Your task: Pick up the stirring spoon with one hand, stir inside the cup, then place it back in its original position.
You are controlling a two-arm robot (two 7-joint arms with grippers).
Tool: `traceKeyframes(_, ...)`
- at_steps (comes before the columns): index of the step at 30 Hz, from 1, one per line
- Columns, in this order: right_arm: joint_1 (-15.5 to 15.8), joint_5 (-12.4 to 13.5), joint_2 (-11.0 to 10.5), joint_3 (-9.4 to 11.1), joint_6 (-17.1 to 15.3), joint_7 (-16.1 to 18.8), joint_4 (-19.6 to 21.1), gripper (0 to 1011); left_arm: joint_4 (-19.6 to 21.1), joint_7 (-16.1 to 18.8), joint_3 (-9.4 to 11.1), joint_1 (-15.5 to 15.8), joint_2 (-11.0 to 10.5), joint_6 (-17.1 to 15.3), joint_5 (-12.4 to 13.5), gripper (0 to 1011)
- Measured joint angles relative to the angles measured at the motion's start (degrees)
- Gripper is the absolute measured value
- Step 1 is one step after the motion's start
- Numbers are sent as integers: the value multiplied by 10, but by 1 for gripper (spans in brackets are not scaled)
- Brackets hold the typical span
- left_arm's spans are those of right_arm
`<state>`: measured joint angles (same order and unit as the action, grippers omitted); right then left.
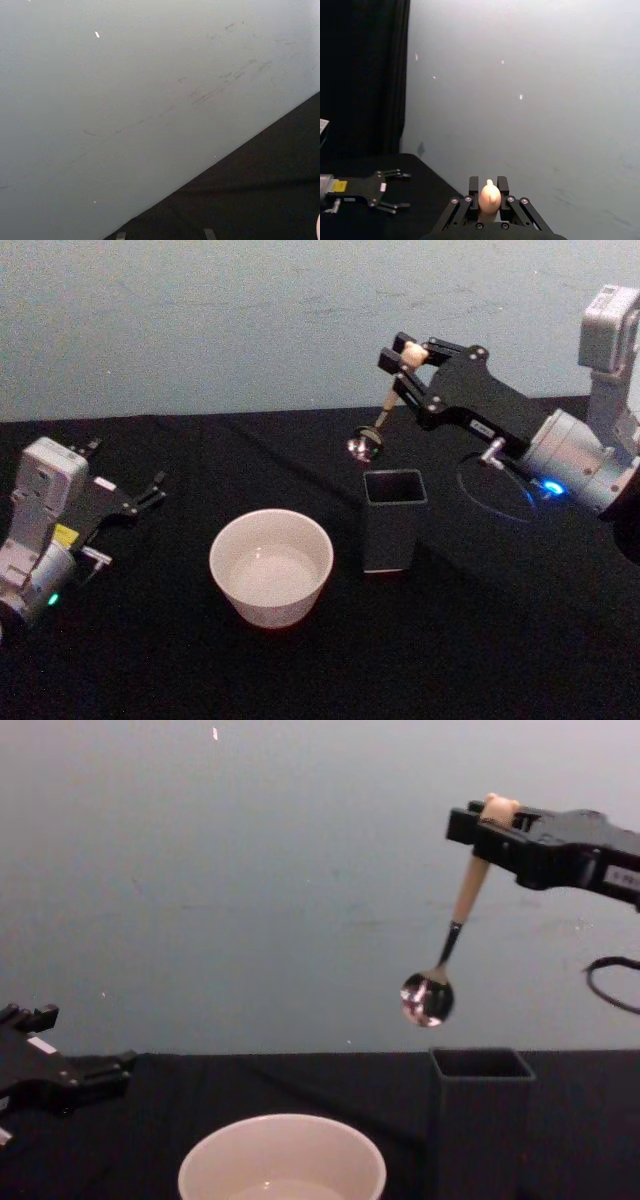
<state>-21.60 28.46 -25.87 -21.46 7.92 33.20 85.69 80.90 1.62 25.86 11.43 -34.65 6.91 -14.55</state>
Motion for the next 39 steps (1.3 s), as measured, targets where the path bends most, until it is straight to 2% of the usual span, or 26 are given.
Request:
traceKeyframes(3,-6,0,6,-7,1,5,-8,215,0,0,0,0,0,0,0,1001)
traceKeyframes(12,-26,-7,31,-45,6,25,-37,215,0,0,0,0,0,0,0,1001)
traceKeyframes(24,-36,-22,47,-84,18,48,-65,215,0,0,0,0,0,0,0,1001)
traceKeyframes(39,-42,-43,60,-117,29,64,-105,215,0,0,0,0,0,0,0,1001)
